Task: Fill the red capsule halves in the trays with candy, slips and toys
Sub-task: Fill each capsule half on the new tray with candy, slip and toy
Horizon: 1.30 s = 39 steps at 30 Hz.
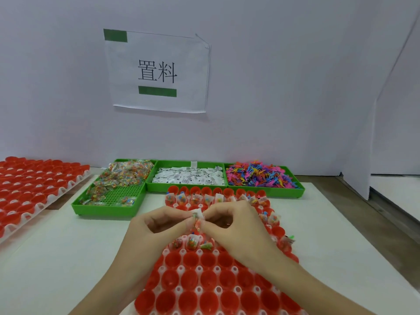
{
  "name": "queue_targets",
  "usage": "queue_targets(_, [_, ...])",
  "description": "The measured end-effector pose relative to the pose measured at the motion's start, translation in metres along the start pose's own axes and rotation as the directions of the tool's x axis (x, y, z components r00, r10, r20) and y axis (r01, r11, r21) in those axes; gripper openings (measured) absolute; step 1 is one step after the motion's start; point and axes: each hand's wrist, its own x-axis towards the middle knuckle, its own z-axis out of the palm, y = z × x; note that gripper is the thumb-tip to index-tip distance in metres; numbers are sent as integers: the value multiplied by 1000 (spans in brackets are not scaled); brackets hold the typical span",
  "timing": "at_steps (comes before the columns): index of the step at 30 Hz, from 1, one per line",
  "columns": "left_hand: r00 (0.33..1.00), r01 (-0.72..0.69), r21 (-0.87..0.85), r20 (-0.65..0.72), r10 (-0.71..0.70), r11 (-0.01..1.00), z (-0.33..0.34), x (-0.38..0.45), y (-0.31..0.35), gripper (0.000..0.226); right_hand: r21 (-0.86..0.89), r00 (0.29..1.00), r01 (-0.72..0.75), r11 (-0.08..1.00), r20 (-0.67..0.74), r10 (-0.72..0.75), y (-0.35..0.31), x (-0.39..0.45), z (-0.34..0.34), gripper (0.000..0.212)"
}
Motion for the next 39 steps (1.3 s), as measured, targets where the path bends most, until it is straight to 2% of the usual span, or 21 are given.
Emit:
queue_targets(3, [995, -30, 1, -90, 30, 1000, 1, 1, -3, 25, 54, 998, -25, 998, 64, 21, -3, -4, -1, 8])
queue_targets(6, [987, -61, 18, -147, 63, 998, 0, 3, -3, 26, 53, 985, -65, 996, 165, 56, -4, 0, -6, 17])
queue_targets(8, [983, -73, 19, -169, 75, 997, -2, 4, -1, 28, -35, 989, -62, 997, 135, 66, 2, 18, -20, 21])
queue_targets(10, [985, -65, 11, -160, 66, 998, -4, 6, 0, 28, -170, 995, -81, 982, 43, 89, 16, 45, -43, 21])
queue_targets(13, [989, -42, 6, -144, 43, 999, -8, 7, -1, 27, -362, 984, -173, 916, -99, 147, 47, 90, -83, 21])
queue_targets(15, [989, -21, 26, -149, 24, 999, -10, 8, -2, 27, -483, 970, -242, 842, -141, 198, 72, 114, -106, 18])
queue_targets(18, [987, 0, 41, -163, 7, 999, -14, 11, -6, 27, -624, 954, -286, 727, -111, 280, 99, 133, -125, 13])
queue_targets(25, [989, 23, 58, -145, -14, 998, -16, 13, -10, 23, -666, 948, -236, 708, 1, 318, 116, 143, -116, 18])
queue_targets(29, [990, 17, 54, -142, -10, 998, -17, 13, -11, 21, -616, 947, -268, 741, -28, 320, 121, 147, -110, 14])
queue_targets(33, [989, 25, 67, -145, -16, 997, -19, 15, -10, 20, -454, 948, -316, 833, -110, 299, 122, 145, -115, 12])
queue_targets(36, [990, 30, 58, -138, -22, 998, -19, 15, -9, 21, -238, 940, -328, 914, -179, 290, 118, 136, -121, 11])
queue_targets(39, [993, 40, 32, -113, -36, 999, -17, 14, -8, 22, 62, 928, -345, 936, -123, 351, 105, 121, -118, 7])
